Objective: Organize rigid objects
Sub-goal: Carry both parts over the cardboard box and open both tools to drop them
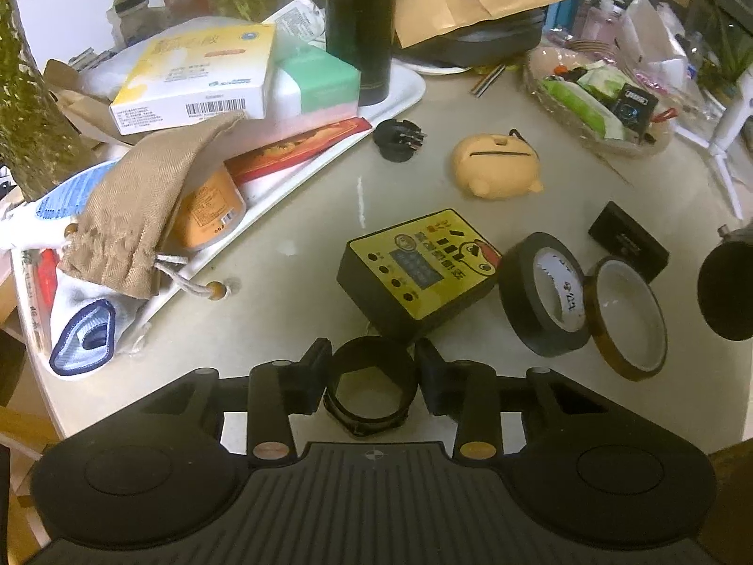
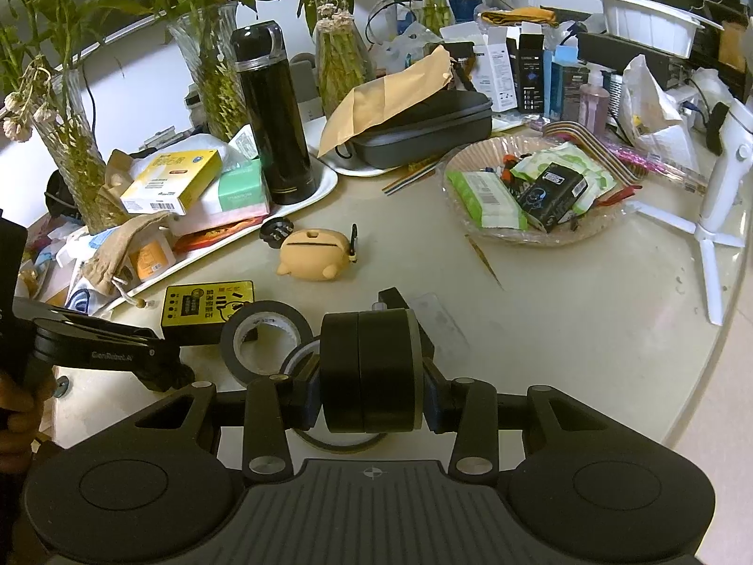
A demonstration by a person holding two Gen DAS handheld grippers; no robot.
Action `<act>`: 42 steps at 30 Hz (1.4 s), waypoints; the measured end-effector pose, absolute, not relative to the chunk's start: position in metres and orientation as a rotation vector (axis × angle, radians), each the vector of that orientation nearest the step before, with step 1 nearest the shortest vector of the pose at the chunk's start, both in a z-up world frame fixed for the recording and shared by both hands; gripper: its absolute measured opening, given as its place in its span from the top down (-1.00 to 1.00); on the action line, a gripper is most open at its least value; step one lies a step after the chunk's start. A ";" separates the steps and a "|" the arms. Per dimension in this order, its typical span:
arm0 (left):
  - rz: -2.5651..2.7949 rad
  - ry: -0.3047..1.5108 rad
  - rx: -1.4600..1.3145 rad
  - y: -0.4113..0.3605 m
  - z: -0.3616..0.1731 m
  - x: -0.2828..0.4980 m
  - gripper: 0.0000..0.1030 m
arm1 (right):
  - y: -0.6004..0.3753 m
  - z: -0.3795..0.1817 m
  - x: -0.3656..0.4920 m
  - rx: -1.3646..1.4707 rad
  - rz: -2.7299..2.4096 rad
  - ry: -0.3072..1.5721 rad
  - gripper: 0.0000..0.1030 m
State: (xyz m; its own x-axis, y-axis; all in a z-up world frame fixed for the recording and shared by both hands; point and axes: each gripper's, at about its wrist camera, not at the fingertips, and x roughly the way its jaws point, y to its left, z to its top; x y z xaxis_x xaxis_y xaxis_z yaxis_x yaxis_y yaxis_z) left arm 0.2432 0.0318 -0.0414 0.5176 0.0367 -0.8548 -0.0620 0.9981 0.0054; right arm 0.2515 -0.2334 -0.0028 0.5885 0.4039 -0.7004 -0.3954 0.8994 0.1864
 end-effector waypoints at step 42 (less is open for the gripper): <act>-0.120 0.698 0.008 -0.019 0.041 0.153 0.26 | -0.233 0.038 0.187 0.104 0.538 0.728 0.15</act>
